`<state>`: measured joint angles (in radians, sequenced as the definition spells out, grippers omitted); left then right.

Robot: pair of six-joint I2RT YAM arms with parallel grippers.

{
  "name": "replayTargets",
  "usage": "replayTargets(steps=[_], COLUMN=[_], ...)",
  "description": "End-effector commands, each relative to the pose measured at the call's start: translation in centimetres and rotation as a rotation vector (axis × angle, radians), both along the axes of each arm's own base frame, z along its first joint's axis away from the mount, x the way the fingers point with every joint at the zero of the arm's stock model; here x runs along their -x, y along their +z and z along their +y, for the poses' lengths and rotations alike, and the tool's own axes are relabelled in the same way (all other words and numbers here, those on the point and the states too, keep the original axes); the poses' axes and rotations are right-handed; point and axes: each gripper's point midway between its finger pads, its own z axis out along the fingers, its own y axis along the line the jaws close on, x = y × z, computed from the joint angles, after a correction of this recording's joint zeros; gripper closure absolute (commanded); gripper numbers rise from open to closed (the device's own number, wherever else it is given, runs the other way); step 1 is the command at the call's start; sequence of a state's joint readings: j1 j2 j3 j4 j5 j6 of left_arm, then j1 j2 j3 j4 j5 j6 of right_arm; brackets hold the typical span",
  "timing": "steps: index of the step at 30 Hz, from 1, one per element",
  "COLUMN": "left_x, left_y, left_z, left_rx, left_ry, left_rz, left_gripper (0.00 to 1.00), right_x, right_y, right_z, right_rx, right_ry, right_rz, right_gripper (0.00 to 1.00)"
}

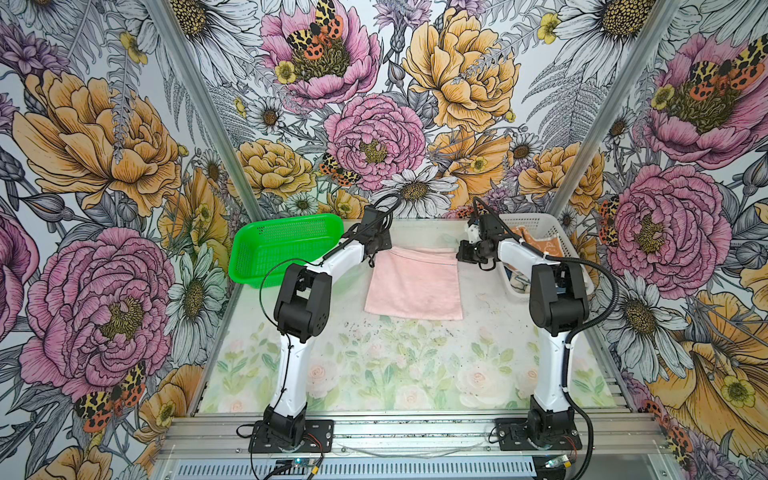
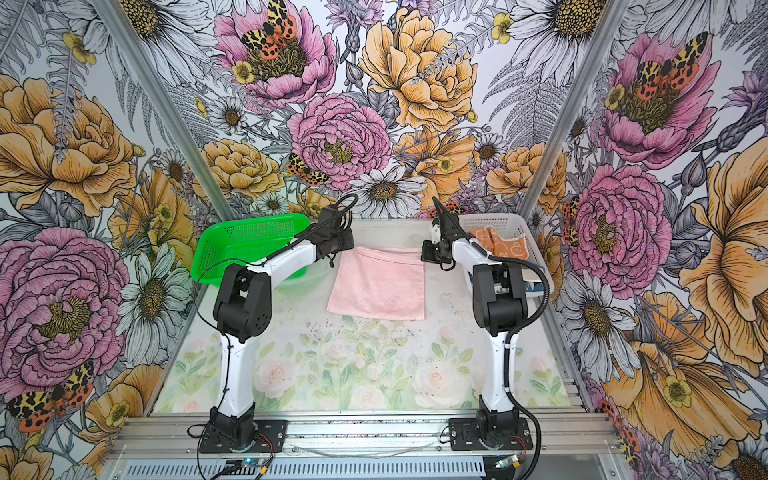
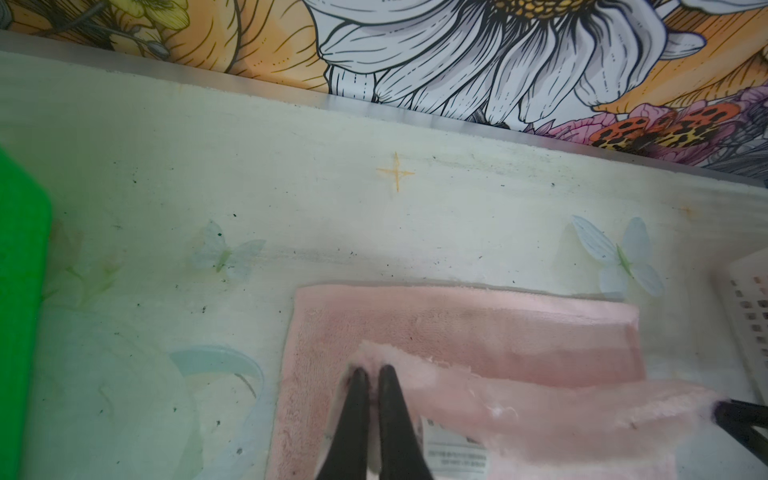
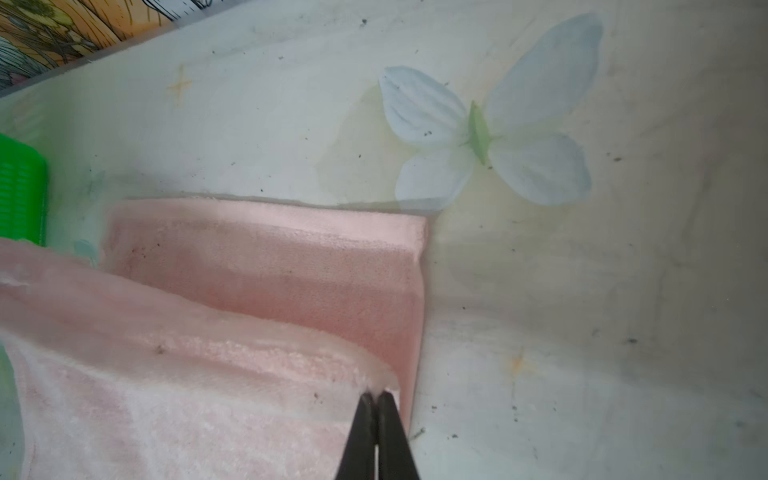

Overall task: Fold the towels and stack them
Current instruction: 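Lay the folded edge down near the far edge and open both grippers, then move both grippers back to the folded towel's nearest corners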

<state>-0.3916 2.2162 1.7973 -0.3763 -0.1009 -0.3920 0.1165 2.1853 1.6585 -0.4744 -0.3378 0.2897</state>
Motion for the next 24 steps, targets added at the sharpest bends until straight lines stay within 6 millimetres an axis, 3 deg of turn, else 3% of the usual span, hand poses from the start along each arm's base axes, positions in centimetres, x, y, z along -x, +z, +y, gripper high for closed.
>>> replayTargets(steps=[1,6,9,11,13,14,16,20,22,24], left_x=[-1.0,-2.0,-2.6,-3.1,-3.7,-4.1,-4.6,-3.9,-2.2,0.8], left_y=[-0.9,-1.7,-1.4,-1.0,-0.3,0.3,1.4,4.7,5.6,5.3], left_z=[-0.1,-0.3,-0.2,-0.4,-0.5,-0.7,-0.6,-0.2,-0.1,0.3], left_rx=[0.017,0.04,0.046,0.058,0.079,0.093,0.112,0.089,0.058,0.004], left_ry=[-0.021,-0.023,-0.016,-0.017,-0.027,-0.034,-0.038,-0.035,-0.03,-0.011], left_rz=[0.005,0.013,0.005,-0.007,-0.021,-0.034,-0.053,-0.105,-0.109,-0.085], left_gripper=[1.0,1.0,0.98,0.87,0.82,0.74,0.54,0.35,0.33,0.33], right_x=[-1.4,-2.4,-3.3,-4.0,-4.5,-4.7,-4.4,-1.3,1.3,4.3], right_y=[0.5,0.4,0.7,1.0,1.7,2.1,3.4,6.3,6.7,6.8], right_z=[-0.1,-0.3,-0.1,-0.1,-0.2,-0.1,-0.1,0.8,1.6,2.6], right_rx=[0.008,0.013,0.012,0.013,0.015,0.016,0.017,0.015,0.02,0.011], right_ry=[0.014,0.012,0.02,0.022,0.024,0.024,0.028,0.05,0.06,0.062], right_rz=[-0.036,-0.048,-0.063,-0.078,-0.099,-0.108,-0.126,-0.143,-0.125,-0.094], right_gripper=[1.0,1.0,0.88,0.69,0.55,0.48,0.43,0.4,0.38,0.37])
